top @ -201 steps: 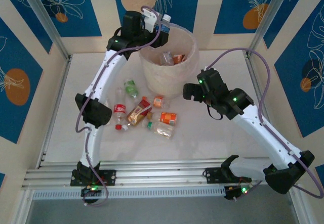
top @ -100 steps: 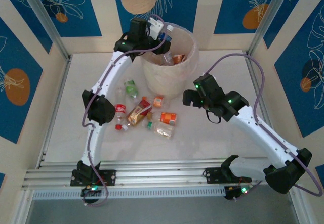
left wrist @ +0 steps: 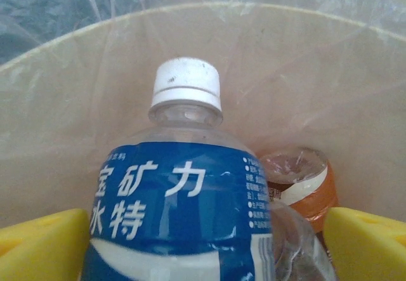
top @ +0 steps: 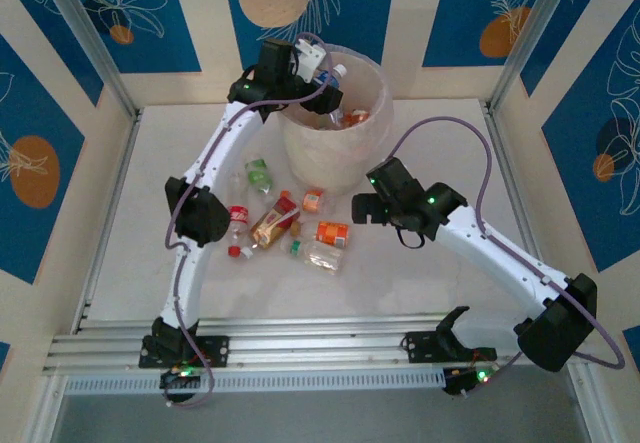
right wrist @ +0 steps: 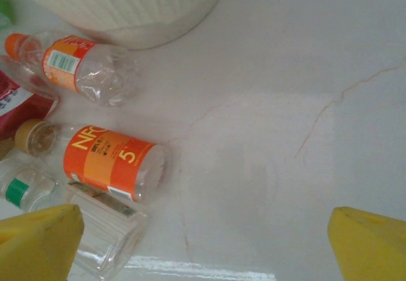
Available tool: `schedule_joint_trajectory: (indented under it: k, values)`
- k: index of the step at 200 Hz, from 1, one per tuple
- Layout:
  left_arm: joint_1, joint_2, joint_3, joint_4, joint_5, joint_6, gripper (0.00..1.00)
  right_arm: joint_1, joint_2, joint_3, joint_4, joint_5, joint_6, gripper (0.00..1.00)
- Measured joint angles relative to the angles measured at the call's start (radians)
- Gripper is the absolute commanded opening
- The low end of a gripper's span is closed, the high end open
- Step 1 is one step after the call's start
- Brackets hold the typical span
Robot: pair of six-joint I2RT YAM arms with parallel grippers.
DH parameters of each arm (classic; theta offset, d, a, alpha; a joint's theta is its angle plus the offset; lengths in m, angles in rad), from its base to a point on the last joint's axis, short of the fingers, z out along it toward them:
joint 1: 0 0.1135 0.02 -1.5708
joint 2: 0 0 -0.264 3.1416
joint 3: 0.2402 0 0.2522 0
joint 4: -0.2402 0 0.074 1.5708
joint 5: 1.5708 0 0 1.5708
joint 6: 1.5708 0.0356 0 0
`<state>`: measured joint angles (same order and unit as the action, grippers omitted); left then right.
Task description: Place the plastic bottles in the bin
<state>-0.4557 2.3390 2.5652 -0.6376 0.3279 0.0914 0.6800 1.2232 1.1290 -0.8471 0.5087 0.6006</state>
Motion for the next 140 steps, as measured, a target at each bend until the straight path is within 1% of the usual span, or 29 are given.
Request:
schedule_joint_trajectory:
  k: [48,85,112,124,140]
  values:
    - [-0.012,-0.014,0.028,0.0,-0.018,-0.003,1.0,0.054,0.0,-0.012,0.014,-0.019,-0.029,0.99]
    - [-0.021,-0.081,0.028,-0.012,-0.051,-0.003,1.0,0.084,0.001,-0.013,0.018,-0.034,-0.045,0.99]
    - [-0.022,-0.166,0.028,-0.028,-0.111,-0.011,0.99,0.105,0.022,-0.013,0.025,-0.05,-0.06,1.0]
    - [-0.022,-0.21,0.028,-0.042,-0.157,-0.022,0.99,0.121,0.04,-0.013,0.025,-0.058,-0.073,0.99]
    - [-0.023,-0.274,0.023,-0.063,-0.235,-0.045,0.99,0.15,0.068,-0.011,0.024,-0.072,-0.093,0.96]
